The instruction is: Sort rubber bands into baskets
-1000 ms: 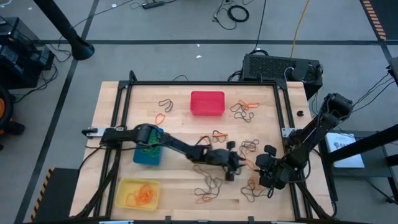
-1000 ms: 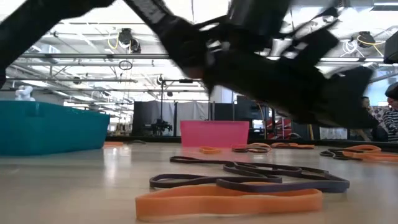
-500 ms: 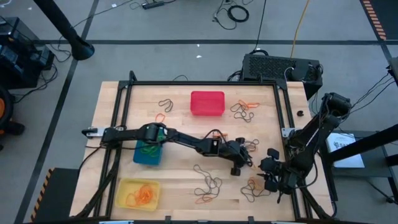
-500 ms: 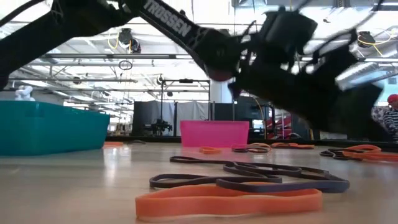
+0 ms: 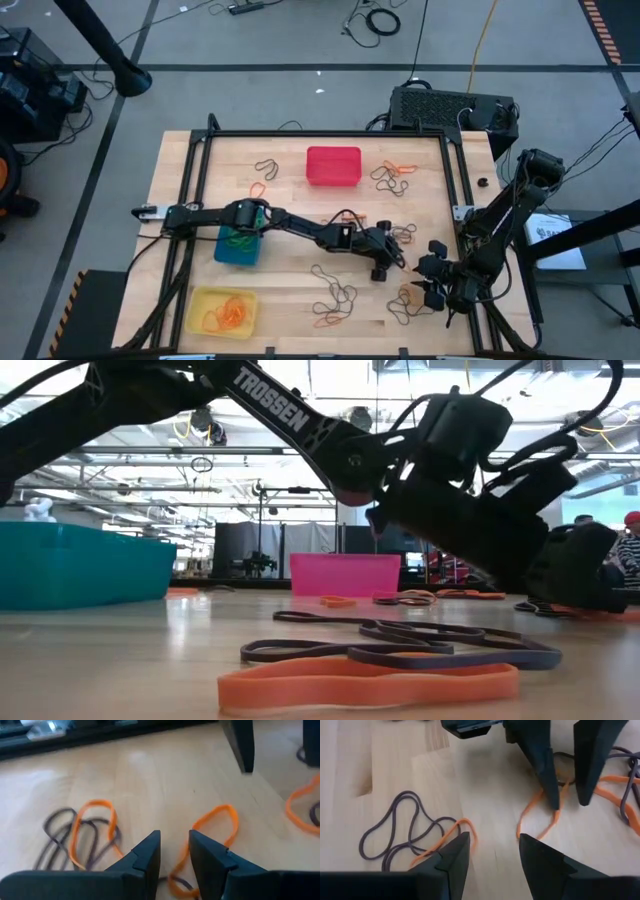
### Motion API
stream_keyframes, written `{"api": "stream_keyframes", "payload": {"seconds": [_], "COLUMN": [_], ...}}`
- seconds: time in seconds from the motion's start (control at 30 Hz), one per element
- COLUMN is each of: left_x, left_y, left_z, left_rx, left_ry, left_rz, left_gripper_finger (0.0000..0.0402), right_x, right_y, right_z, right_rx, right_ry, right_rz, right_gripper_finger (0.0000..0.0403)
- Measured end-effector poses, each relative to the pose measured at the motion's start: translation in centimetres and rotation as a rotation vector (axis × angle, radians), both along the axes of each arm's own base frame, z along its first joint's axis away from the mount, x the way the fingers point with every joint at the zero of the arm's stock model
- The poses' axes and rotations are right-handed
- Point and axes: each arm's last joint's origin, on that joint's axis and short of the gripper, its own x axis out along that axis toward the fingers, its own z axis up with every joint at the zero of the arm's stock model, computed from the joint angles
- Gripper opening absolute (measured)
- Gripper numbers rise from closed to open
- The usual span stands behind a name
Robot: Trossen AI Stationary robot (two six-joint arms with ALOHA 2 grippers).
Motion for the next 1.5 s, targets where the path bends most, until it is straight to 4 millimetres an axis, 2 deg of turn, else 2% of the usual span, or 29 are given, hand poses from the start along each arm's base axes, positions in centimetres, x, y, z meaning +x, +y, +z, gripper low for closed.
{"api": "stream_keyframes", "payload": {"seconds": [0.23, 0.43, 0.53, 0.67, 0.77, 0.93, 1.03, 1.17, 1.33, 1.5], "left_x": [-0.2, -0.1, -0.1, -0.2, -0.2, -1.0, -2.4, -5.5, -10.8, -16.6], "left_y": [-0.1, -0.1, -0.1, -0.2, -0.7, -2.4, -3.5, -5.0, -7.4, -9.9], "left_z": [-0.2, -0.2, -0.1, 0.2, 1.8, 6.4, 8.6, 11.5, 13.8, 15.4], "left_rx": [-0.028, -0.010, -0.008, -0.007, -0.002, 0.069, 0.162, 0.257, 0.213, 0.175], "left_ry": [0.039, 0.032, 0.028, 0.024, 0.000, -0.038, 0.062, 0.267, 0.598, 0.907], "left_rz": [-0.057, -0.023, -0.020, -0.018, -0.027, -0.065, -0.039, 0.002, 0.080, 0.256], "left_gripper_finger": [0.0109, 0.0104, 0.0078, 0.0016, 0.0008, 0.0004, 0.0004, 0.0003, 0.0003, 0.0003], "right_x": [0.0, 0.1, 0.1, 0.1, 0.1, 0.2, 0.2, 0.4, 0.9, 1.4], "right_y": [0.0, 0.0, 0.0, 0.0, 0.0, 0.0, 0.0, 0.3, 1.0, 1.9], "right_z": [0.0, 0.1, 0.1, 0.1, 0.1, 0.1, 0.2, 0.0, -0.6, -1.5], "right_rx": [0.001, -0.018, -0.018, -0.018, -0.018, -0.023, -0.033, -0.030, -0.051, -0.070], "right_ry": [-0.011, -0.042, -0.042, -0.042, -0.043, -0.059, -0.081, -0.092, -0.113, -0.128], "right_rz": [-0.003, -0.016, -0.016, -0.016, -0.016, -0.023, -0.025, -0.019, 0.024, 0.076], "right_gripper_finger": [0.0165, 0.0165, 0.0165, 0.0165, 0.0165, 0.0165, 0.0165, 0.0165, 0.0165, 0.0165]}}
